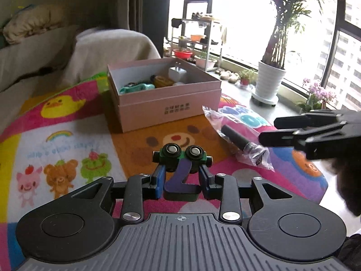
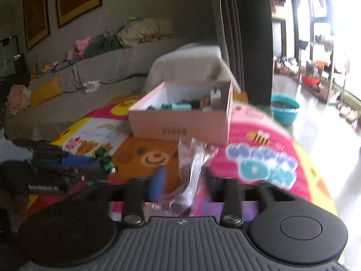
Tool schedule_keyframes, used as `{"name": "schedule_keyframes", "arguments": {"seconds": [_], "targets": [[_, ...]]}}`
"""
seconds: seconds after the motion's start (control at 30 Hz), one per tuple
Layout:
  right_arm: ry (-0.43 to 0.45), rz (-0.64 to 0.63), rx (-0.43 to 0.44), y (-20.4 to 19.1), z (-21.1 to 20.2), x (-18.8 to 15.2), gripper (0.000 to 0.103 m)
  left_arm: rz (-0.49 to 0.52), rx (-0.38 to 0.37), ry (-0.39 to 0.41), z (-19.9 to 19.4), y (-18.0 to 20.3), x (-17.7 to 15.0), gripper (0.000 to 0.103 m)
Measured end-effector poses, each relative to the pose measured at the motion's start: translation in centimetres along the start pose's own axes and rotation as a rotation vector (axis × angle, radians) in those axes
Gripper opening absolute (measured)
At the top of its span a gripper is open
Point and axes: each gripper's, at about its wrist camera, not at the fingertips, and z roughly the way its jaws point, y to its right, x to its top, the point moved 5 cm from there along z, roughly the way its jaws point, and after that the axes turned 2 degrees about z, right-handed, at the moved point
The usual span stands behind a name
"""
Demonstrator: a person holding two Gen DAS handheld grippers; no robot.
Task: Organize rigid objects
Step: 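Grasp the clear plastic bag with the right tool while the left tool holds the toy car, then lower the toy car and the plastic bag into the pink box and open both tools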
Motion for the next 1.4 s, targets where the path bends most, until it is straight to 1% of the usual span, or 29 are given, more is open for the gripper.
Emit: {"name": "schedule_keyframes", "arguments": {"seconds": [0.03,0.13,0.23,0.27,0.33,0.37,0.43,0.5,0.53,0.57,0.6,0.63,0.7,0.77,0.8,0.87,0.97,1.03,1.13,1.2,1.3,1.4], "targets": [[0.005,0.005,-0.008,0.0,0.3,-0.3,0.070,-0.002,0.002,-0.005,0.1,0.0,-0.1,0.036],[-0.003,-0.028,-0.049,-0.4,1.6,-0.6,0.070,-0.003,0.009,-0.025,0.8,-0.1,-0.2,0.036],[-0.014,-0.048,-0.097,-0.5,3.6,0.5,0.070,-0.005,0.005,-0.030,1.3,-0.2,-0.3,0.036],[-0.021,-0.041,-0.098,-0.3,4.2,0.9,0.070,-0.008,0.003,-0.030,1.4,-0.3,-0.3,0.036],[-0.059,-0.016,-0.086,0.0,6.0,1.7,0.070,-0.018,-0.002,-0.030,1.6,-0.6,-0.4,0.036],[-0.098,0.004,-0.077,0.2,7.2,2.0,0.070,-0.024,-0.004,-0.031,1.6,-0.7,-0.5,0.036],[-0.167,0.042,-0.068,0.6,9.3,2.1,0.070,-0.032,-0.009,-0.033,1.7,-0.9,-0.6,0.036],[-0.199,0.061,-0.069,0.8,10.5,1.7,0.069,-0.036,-0.014,-0.034,1.7,-1.1,-0.8,0.036],[-0.174,0.034,-0.085,0.4,10.5,1.6,0.058,-0.039,-0.017,-0.034,1.7,-1.2,-0.8,0.036],[-0.173,0.001,-0.091,0.0,10.4,1.4,0.049,-0.041,-0.019,-0.036,1.7,-1.2,-0.9,0.036],[-0.175,-0.029,-0.096,-0.4,10.3,1.2,0.034,-0.043,-0.020,-0.037,1.7,-1.3,-1.0,0.036],[-0.177,-0.052,-0.093,-0.7,9.9,1.0,0.027,-0.043,-0.022,-0.039,1.7,-1.3,-1.1,0.036],[-0.201,-0.035,-0.038,-0.9,9.0,0.9,0.018,-0.044,-0.024,-0.040,1.7,-1.3,-1.2,0.036],[-0.204,-0.014,0.022,-0.9,7.5,1.1,0.018,-0.044,-0.025,-0.035,1.5,-1.3,-1.2,0.036],[-0.186,-0.018,0.035,-1.0,6.5,1.4,0.017,-0.042,-0.026,-0.030,1.4,-1.3,-1.1,0.036],[-0.125,-0.037,0.031,-0.9,4.1,2.4,0.017,-0.033,-0.027,-0.016,1.2,-1.3,-0.6,0.036],[-0.032,-0.027,0.028,-0.3,0.7,4.1,0.017,-0.016,-0.036,0.022,0.9,-1.6,1.5,0.036],[0.029,-0.010,0.026,0.2,-1.3,5.1,0.017,-0.001,-0.028,0.060,1.0,-2.1,3.7,0.036],[0.109,-0.016,0.008,0.7,-3.0,6.2,0.017,0.025,0.016,0.128,2.5,-3.5,8.5,0.036],[0.154,-0.037,-0.023,0.9,-3.5,6.5,0.017,0.018,0.033,0.144,4.3,-4.4,11.6,0.036],[0.150,-0.027,-0.026,1.4,-2.8,6.3,0.017,0.005,0.080,0.147,8.4,-6.1,15.9,0.036],[0.112,-0.008,-0.024,1.9,-1.5,5.9,0.017,-0.044,0.132,0.104,13.0,-8.0,18.3,0.036]]}}
